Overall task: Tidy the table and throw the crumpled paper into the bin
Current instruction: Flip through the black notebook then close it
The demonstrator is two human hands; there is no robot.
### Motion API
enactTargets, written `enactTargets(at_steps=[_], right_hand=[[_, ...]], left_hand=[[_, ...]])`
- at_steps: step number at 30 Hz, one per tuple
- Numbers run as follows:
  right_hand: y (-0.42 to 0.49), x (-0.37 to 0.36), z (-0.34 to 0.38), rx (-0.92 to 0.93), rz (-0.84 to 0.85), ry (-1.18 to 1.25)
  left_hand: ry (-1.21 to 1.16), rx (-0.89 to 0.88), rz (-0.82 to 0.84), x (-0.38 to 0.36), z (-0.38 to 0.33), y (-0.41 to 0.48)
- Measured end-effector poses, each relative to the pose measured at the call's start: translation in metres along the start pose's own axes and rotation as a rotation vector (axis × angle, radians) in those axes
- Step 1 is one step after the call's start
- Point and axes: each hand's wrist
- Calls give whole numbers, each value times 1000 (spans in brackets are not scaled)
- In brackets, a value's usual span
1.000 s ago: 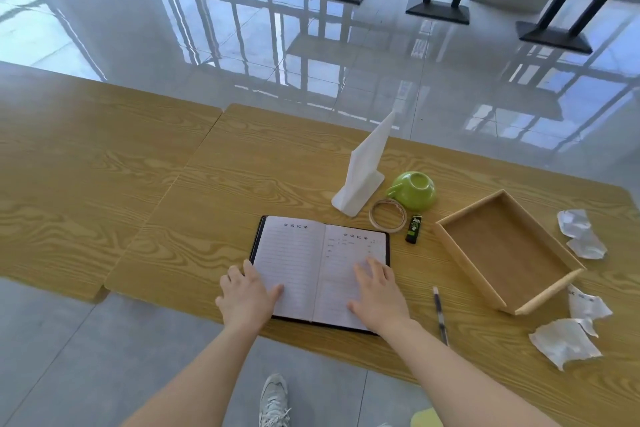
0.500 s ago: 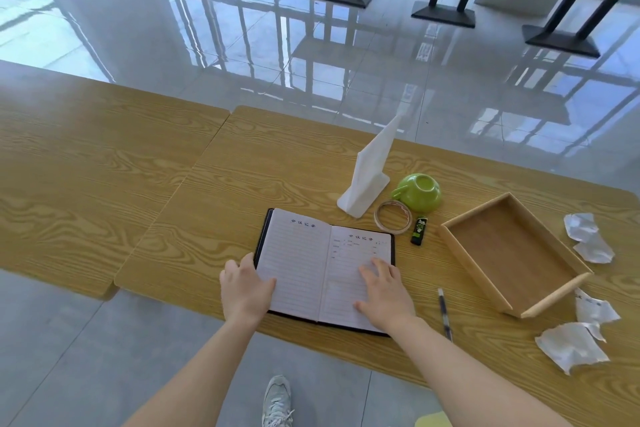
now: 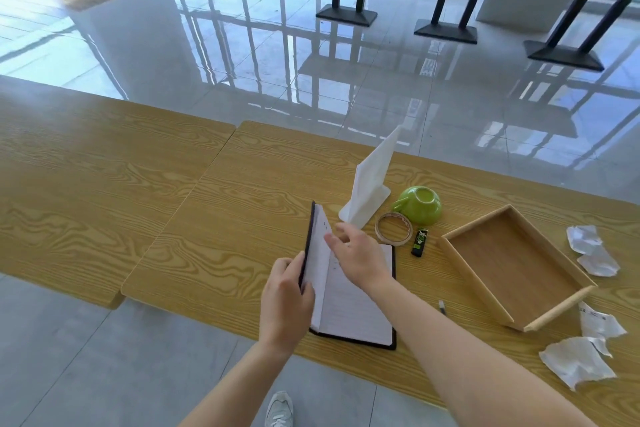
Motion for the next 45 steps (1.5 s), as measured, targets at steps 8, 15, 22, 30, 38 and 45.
enactTargets(at_steps=[8,15,22,30,38,45], right_hand=[[9,22,13,60,-57,-159],[2,55,-20,-24,-115,-167],[0,72,-55,-194,-151,-136],[-7,70,-90,-342,-138,-53],[-16,66,-113,-420,-95,40],[-32,73,-116,-326,-81,-153]], left_hand=[[92,-279,75,-11,-31,-16],[141,-393,220,-37,-50,-30],[245,-391,288,-61,-68,-36],[467,-471,245,-95,-70,-51],[646,-486,418,-112,-48,-58],[694,-488,464,-115,-35,-50]])
Point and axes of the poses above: each hand's wrist, its own y-axis towards the middle knuckle, its own x-axis out of the back of the hand, z = x × y, and after that the axes turned 13 degrees about y, right-handed
